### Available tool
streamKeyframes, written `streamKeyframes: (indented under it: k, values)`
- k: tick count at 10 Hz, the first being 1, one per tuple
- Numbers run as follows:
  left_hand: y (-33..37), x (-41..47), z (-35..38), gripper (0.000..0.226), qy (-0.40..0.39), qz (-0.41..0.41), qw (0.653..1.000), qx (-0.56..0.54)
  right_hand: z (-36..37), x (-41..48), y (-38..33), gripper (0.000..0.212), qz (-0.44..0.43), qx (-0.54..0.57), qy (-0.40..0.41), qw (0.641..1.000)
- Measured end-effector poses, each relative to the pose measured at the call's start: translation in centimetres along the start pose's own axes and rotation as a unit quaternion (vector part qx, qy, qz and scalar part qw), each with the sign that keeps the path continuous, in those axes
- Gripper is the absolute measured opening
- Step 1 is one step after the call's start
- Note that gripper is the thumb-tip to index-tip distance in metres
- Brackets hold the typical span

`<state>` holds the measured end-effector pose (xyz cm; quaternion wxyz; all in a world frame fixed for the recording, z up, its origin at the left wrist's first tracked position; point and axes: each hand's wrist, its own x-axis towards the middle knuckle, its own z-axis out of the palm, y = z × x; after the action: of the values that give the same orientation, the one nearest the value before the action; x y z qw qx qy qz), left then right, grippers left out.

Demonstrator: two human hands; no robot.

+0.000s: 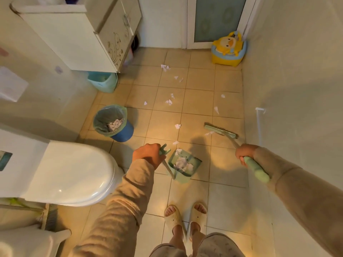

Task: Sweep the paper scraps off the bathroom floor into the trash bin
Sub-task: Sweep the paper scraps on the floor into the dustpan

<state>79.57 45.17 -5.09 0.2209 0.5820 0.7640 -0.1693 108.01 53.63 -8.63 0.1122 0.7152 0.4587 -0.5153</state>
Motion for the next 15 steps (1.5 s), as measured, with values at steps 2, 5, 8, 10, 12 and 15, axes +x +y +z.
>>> streamKeyframes:
  k: [2, 5, 8, 10, 12, 15]
  values:
    - [1.1, 0.9, -0.3, 0.037, -0.007, -0.006, 1.000, 0.008, 3.8, 0.2, 1.4, 0.025, 0.036, -0.083, -0.035, 0.995]
    - [0.6, 0.8, -0.7, 0.039, -0.015, 0.002, 1.000, 0.002, 4.7, -4.6, 3.1, 0.036, 0.076, -0.132, -0.149, 0.977]
    - [0.4, 0.4, -0.5, 0.038, -0.008, 0.011, 1.000, 0.006, 0.0, -5.8, 3.5, 0.041, 0.082, -0.080, -0.080, 0.990]
    - [1.3, 0.4, -1.2, 0.039, 0.018, 0.017, 1.000, -0.004, -0.6, -3.7, 0.9, 0.051, 0.051, -0.107, 0.001, 0.993]
    - [0.8, 0.8, -0.2, 0.039, -0.004, 0.002, 1.000, 0.001, 4.9, -1.3, 1.8, 0.033, 0.030, -0.129, -0.038, 0.990]
    - [0.2, 1.0, -0.6, 0.040, -0.004, 0.005, 1.000, 0.002, 8.5, -4.9, 6.9, 0.022, 0.105, -0.054, -0.144, 0.982]
